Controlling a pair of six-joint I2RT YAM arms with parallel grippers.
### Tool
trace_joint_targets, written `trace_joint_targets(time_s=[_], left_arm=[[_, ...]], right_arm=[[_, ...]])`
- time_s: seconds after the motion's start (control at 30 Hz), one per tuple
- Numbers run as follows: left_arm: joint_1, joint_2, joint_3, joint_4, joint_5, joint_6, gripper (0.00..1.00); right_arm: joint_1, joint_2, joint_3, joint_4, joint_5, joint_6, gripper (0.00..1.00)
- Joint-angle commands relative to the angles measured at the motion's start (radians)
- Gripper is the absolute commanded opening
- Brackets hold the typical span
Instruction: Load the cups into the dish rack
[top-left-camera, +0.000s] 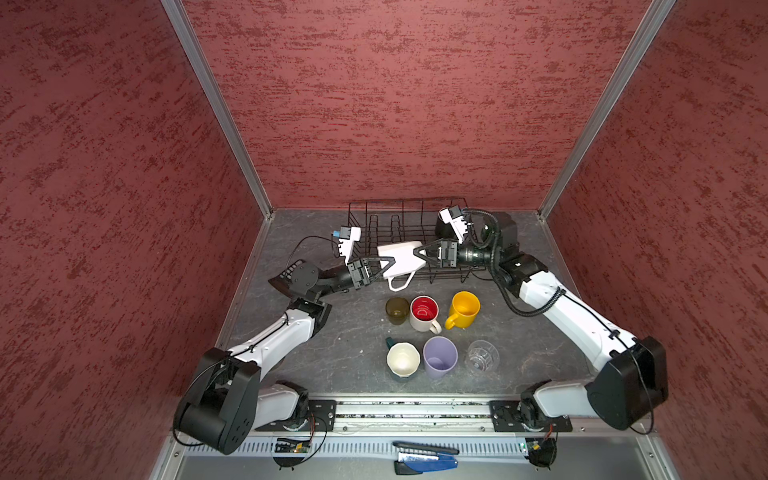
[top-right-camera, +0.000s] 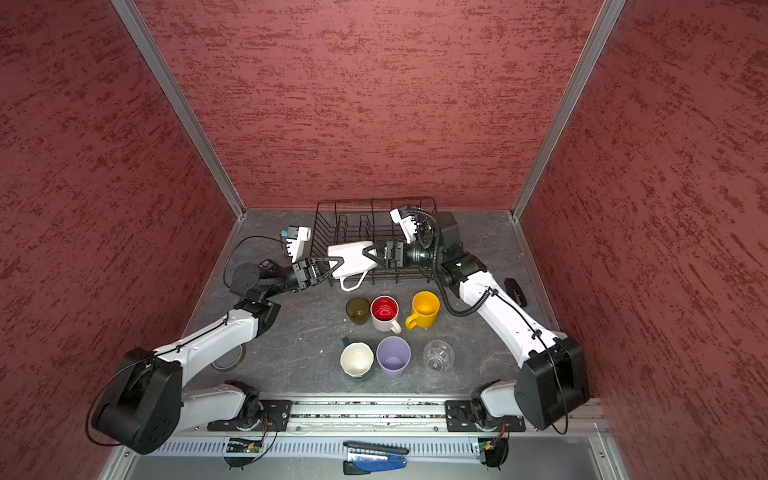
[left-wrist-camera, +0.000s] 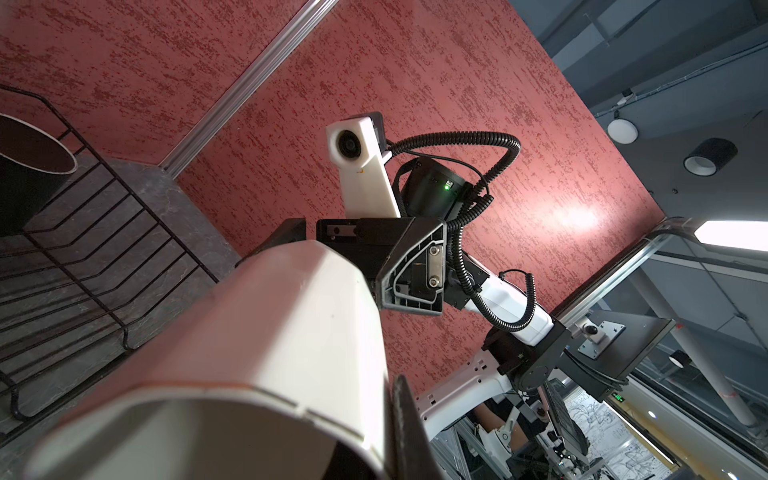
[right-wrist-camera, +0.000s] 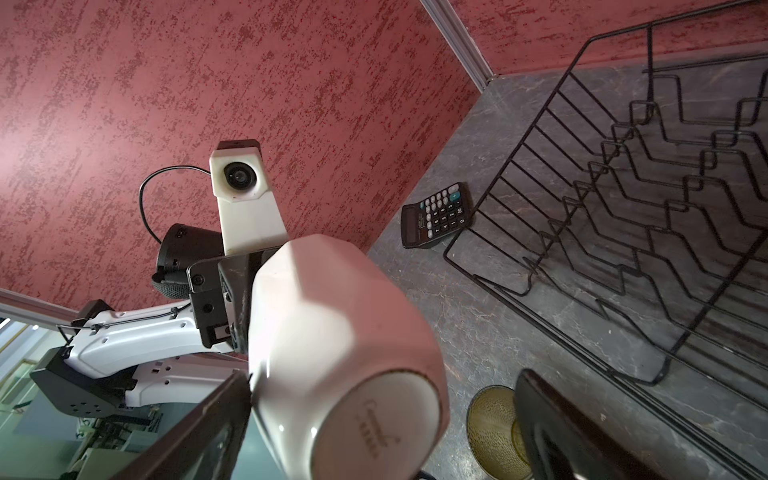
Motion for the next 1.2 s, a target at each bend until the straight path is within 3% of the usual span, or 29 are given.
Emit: trace_joint_targets(time_s=[0.0, 0.47, 0.8, 1.17], left_arm=[[-0.005, -0.035, 0.039, 0.089, -0.002, 0.026, 0.0], [-0.037, -0.01, 0.066, 0.107, 0.001, 0.015, 0.0], [-0.047, 0.031, 0.078, 0.179, 0.005, -0.033, 0.0], [-0.047, 0.044, 0.098, 0.186, 0.017, -0.047, 0.0]], right_arm=[[0.015, -0.017, 0.004, 0.017, -0.04, -0.027, 0.99], [0.075, 0.03, -0.013, 0.106, -0.055, 0.023, 0.97], [0.092, 0.052, -0.025, 0.152, -0.1, 0.05, 0.81], [0.108, 0.059, -0.022, 0.118, -0.109, 0.017, 0.99]])
